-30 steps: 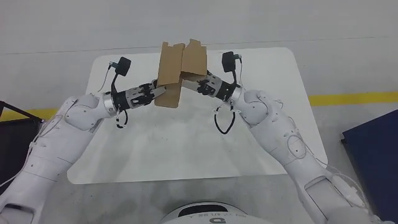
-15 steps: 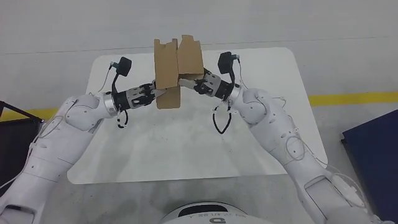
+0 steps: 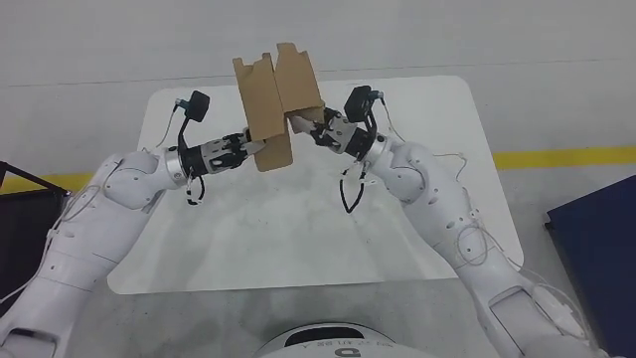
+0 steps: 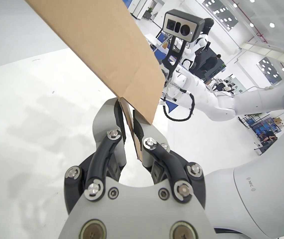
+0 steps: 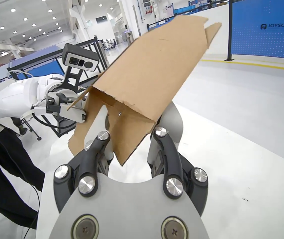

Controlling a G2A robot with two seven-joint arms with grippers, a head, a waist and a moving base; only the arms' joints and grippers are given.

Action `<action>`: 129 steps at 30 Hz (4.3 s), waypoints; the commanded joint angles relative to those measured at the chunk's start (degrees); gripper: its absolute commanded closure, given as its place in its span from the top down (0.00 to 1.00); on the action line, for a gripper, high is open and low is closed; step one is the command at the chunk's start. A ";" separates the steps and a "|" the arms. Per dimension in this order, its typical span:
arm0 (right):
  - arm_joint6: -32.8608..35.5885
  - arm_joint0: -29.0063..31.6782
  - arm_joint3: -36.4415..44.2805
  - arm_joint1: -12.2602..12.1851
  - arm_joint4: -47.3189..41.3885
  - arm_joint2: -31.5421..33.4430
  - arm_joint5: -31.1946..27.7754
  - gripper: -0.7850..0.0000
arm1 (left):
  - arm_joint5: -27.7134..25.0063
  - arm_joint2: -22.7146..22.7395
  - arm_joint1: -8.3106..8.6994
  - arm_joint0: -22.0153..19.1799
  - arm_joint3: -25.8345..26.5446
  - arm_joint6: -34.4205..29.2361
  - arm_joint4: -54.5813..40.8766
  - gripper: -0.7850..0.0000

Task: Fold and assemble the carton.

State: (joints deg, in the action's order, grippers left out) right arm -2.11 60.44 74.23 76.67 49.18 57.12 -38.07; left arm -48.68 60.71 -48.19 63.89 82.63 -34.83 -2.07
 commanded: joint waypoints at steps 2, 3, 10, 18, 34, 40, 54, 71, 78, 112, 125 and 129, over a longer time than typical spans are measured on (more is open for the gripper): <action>-0.22 -0.18 0.00 0.19 -0.21 -0.39 0.47 0.00 | 0.59 -0.13 -0.18 0.01 0.40 0.30 1.22 0.00; -0.49 -0.21 -0.01 0.25 -0.30 -0.49 0.44 0.00 | 0.73 -0.16 -0.25 0.06 0.49 0.51 1.51 0.00; -2.54 0.24 -0.87 0.20 -2.02 0.74 -1.00 0.00 | -0.48 0.69 -0.40 1.21 -0.96 1.60 -0.80 1.00; -2.46 2.11 -0.64 -0.64 -2.38 4.17 -1.49 0.00 | -4.69 2.23 0.06 3.48 -5.87 -1.62 -11.29 1.00; -3.79 3.35 1.41 -0.74 4.44 4.22 4.82 0.00 | 7.80 3.72 -1.22 4.51 -3.64 -10.29 -53.05 1.00; -3.82 4.31 2.05 -0.83 7.56 3.90 6.17 0.00 | 16.32 0.87 -2.98 -0.85 -11.39 -17.61 -59.65 1.00; 8.55 2.67 1.54 -0.65 -1.02 3.04 4.28 0.00 | 13.25 -4.40 -6.23 -6.57 -11.67 -2.41 -34.55 1.00; 12.25 -0.71 -0.69 0.03 -6.29 1.23 3.83 0.00 | 13.87 -2.93 -7.10 -5.45 -10.02 5.71 -15.82 1.00; 11.02 -1.58 -0.20 0.60 1.26 -1.18 11.08 0.00 | 16.57 -1.91 -7.45 -4.53 -8.10 4.90 -17.83 1.00; 9.87 -0.54 0.86 1.58 6.70 -3.62 14.80 0.32 | 18.69 1.48 -9.19 -1.63 -7.52 0.85 -19.94 1.00; 7.10 -1.36 -0.48 2.13 3.57 -3.79 10.88 0.00 | 18.85 2.22 -9.92 -1.40 -8.15 -0.40 -20.44 1.00; 6.46 -1.40 -1.32 1.97 2.74 -2.72 9.51 0.00 | 18.31 2.88 -10.05 -1.08 -8.70 -0.78 -20.94 1.00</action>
State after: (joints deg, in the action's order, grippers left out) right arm 4.39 59.05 73.07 78.69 52.05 54.15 -28.34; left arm -30.25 63.43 -58.22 62.75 74.07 -35.51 -22.84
